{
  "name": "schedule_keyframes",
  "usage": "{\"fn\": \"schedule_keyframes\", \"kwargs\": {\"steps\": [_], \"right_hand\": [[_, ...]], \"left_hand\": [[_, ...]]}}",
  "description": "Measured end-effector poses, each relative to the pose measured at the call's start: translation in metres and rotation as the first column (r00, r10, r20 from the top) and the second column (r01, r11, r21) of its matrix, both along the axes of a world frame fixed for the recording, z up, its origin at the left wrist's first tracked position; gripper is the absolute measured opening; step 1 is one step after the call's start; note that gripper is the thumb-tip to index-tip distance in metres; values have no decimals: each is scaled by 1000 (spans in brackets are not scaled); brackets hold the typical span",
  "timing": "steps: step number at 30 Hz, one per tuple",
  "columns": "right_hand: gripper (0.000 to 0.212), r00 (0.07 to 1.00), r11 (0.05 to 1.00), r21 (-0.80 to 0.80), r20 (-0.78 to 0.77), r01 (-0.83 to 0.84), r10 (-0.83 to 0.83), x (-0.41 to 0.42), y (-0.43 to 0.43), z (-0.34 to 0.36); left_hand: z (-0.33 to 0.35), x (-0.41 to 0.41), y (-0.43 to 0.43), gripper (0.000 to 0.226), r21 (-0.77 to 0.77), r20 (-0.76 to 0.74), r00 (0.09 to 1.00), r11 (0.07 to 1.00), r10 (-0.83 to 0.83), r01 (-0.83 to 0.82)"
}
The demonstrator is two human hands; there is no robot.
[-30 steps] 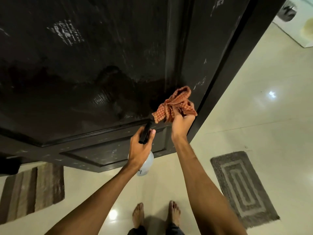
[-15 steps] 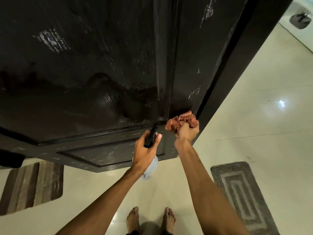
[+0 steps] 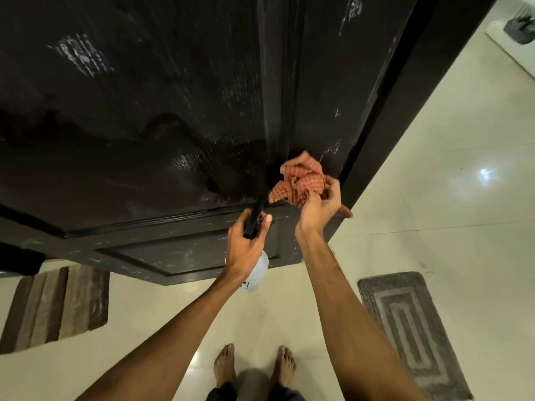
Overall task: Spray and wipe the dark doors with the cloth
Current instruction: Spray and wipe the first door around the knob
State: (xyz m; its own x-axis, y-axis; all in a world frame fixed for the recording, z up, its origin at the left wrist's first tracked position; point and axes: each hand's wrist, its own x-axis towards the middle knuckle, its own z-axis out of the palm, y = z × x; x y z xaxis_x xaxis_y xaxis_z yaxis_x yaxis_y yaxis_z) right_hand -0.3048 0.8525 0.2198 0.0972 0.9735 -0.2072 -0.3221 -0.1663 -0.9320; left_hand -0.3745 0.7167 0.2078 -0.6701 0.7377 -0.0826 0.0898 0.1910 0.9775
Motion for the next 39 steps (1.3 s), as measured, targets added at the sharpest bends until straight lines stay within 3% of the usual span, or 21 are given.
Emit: {"fn": "schedule_keyframes", "kwargs": {"steps": [3,4,7,9,11,12,13,15,18,20,22,23,24,25,26,28,30,32,34,36,39], "right_hand": [[36,976,914,-372,-77,159,-202,1,-6,-13],[37,975,905,-394,-78,164,-210,-2,-8,-14],[45,998,995,-87,-47,47,-52,-12,-17,14],[35,998,993,101,29,-56,54,-11,-15,15],[18,973,990,74,190,120,-132,2,0,-15],[15,959,980,-46,218,193,-179,10,6,-30],[22,936,968,-128,310,216,-167,18,10,-37],[50,925,983,-68,356,169,-134,23,19,-33],[43,963,934,356,258,-25,-73,9,11,2],[37,935,883,465,338,-71,-103,4,1,-4],[31,924,967,218,325,131,-199,7,0,-24],[28,961,984,-35,226,173,-161,10,4,-42],[29,987,958,-246,94,151,-131,10,7,-58],[33,996,942,-322,47,89,-78,6,5,-61],[42,998,950,-306,13,68,-68,-2,0,-53],[51,997,997,-20,-29,-70,69,-22,-22,-28],[54,969,951,199,120,-236,216,-36,-37,-18],[42,960,964,183,240,-191,144,-40,-41,-35],[30,942,995,-26,319,-97,101,-37,-41,-55],[43,950,980,-189,290,-61,115,-45,-45,-53],[56,964,991,69,247,-115,94,-69,-68,-34]], "left_hand": [[-3,6,-6,16,14,-7,1000,1000,-3,3],[-1,6,-6,15,16,0,1000,1000,-2,2],[4,4,-5,13,21,34,999,999,24,-25],[1,3,-5,16,11,32,999,999,36,-37],[-2,10,-9,13,-1,25,999,1000,25,-25],[-2,14,-12,10,1,22,1000,1000,20,-20],[0,17,-12,7,4,20,1000,1000,18,-18],[4,15,-10,5,15,23,999,999,37,-38],[4,7,-5,9,20,1,999,999,50,-50],[-4,13,-9,11,-12,1,999,999,40,-40],[-7,18,-12,16,-9,19,999,999,46,-45],[-5,19,-13,18,-5,26,998,999,53,-53],[-2,17,-13,19,-3,32,998,998,60,-60],[0,14,-14,20,-5,42,996,997,73,-73],[2,10,-16,20,-10,50,995,996,91,-91],[0,2,-24,16,-24,34,992,993,118,-117],[-8,-4,-35,11,-33,9,991,990,137,-136],[-16,-6,-50,13,-56,16,987,986,158,-157],[-18,-11,-65,17,-51,39,983,982,182,-180],[-15,-20,-76,20,-31,63,977,978,206,-204],[-14,-39,-94,18,-25,58,968,970,245,-244]]}}
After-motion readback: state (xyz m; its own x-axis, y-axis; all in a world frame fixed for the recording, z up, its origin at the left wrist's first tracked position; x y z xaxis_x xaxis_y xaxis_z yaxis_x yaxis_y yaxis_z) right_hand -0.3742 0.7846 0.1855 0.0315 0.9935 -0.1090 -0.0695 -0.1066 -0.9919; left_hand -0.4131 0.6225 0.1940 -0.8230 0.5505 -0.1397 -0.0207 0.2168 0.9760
